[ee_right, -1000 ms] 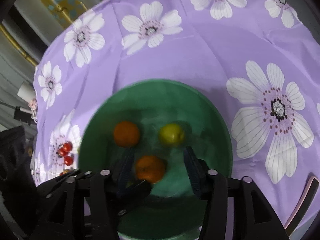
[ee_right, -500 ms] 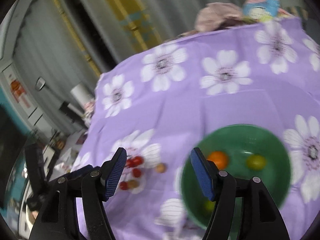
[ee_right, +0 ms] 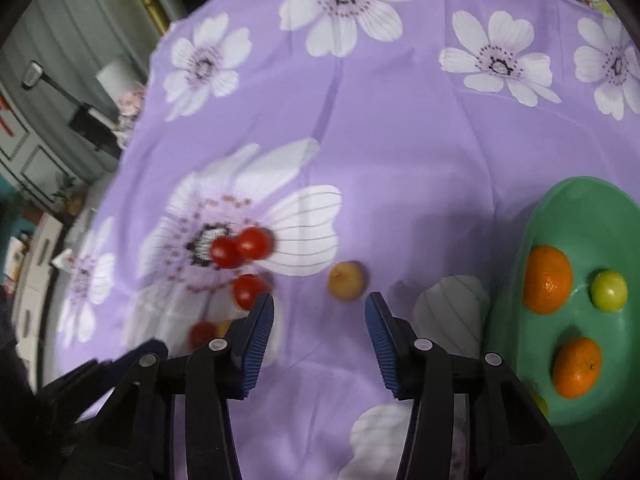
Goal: Organize fruits
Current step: 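Move the right gripper to the small yellow fruit beside the tomatoes, then close the right gripper on the small yellow fruit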
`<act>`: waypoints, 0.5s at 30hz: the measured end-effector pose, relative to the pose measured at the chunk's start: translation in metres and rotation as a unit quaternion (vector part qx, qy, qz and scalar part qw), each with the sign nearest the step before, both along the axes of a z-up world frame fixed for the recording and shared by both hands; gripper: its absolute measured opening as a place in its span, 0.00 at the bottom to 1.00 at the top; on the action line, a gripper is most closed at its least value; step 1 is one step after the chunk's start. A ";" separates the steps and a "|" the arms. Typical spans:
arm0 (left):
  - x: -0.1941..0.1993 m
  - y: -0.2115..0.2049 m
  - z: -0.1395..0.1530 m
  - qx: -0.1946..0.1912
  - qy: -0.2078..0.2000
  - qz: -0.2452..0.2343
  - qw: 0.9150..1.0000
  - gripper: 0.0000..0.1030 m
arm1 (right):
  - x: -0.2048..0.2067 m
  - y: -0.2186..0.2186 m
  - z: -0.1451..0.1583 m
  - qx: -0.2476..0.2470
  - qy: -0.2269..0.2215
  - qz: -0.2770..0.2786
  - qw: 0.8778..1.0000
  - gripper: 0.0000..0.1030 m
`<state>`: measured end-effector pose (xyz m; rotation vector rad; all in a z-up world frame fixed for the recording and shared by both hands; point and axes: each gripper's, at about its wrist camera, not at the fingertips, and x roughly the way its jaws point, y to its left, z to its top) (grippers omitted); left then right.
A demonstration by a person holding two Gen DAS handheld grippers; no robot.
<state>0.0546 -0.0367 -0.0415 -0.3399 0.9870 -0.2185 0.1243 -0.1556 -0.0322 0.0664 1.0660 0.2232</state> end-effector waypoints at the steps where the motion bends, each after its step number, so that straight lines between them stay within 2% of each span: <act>1: 0.003 -0.006 -0.002 0.007 0.000 -0.005 1.000 0.32 | 0.003 0.000 -0.003 -0.002 0.001 0.001 1.000 0.48; 11: 0.022 -0.012 -0.018 0.032 0.025 0.000 0.999 0.32 | 0.015 0.011 -0.017 -0.044 0.000 0.006 0.999 0.48; 15: 0.026 -0.012 -0.022 0.040 0.032 0.004 0.999 0.32 | 0.019 0.012 -0.023 -0.046 0.008 0.004 0.999 0.48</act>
